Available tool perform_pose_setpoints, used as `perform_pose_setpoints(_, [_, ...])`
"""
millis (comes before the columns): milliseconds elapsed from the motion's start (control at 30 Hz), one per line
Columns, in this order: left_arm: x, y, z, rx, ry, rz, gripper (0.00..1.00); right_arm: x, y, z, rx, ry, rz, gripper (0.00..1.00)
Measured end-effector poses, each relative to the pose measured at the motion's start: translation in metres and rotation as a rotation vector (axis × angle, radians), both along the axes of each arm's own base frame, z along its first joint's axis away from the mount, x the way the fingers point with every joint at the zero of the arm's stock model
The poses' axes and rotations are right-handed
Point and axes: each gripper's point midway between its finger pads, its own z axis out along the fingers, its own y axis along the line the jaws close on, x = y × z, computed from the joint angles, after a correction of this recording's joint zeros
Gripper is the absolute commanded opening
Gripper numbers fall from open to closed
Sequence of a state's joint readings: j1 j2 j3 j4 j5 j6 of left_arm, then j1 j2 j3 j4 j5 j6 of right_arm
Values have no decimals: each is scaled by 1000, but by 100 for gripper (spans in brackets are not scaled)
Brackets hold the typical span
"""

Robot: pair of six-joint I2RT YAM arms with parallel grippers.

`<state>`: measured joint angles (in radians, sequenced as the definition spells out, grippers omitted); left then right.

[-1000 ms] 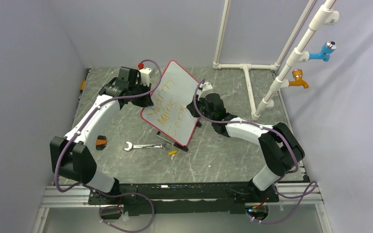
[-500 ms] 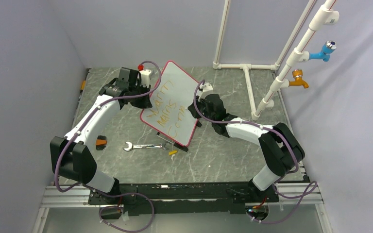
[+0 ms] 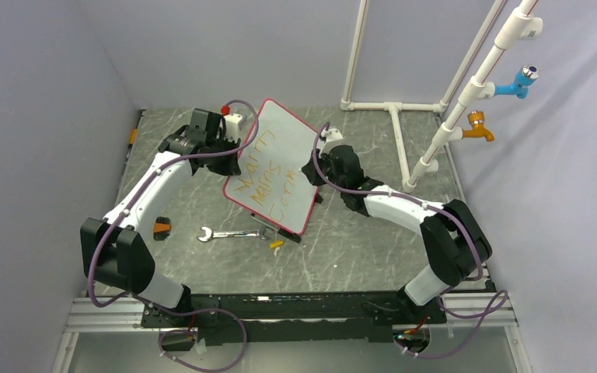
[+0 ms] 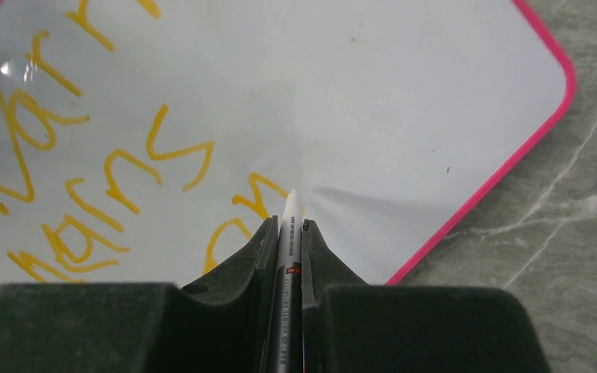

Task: Write a sentence on the whiteboard

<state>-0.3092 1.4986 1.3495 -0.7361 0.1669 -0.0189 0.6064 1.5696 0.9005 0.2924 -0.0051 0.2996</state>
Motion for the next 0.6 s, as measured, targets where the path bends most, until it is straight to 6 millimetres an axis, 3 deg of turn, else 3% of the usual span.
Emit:
perform_pose_setpoints(300, [-1, 7, 0, -22, 11, -32, 0, 21, -7, 18, 69, -10, -11, 0])
perform_pose_setpoints(600, [-8, 2, 5, -115, 16, -114, 0, 20, -1, 19, 125, 7, 41, 0])
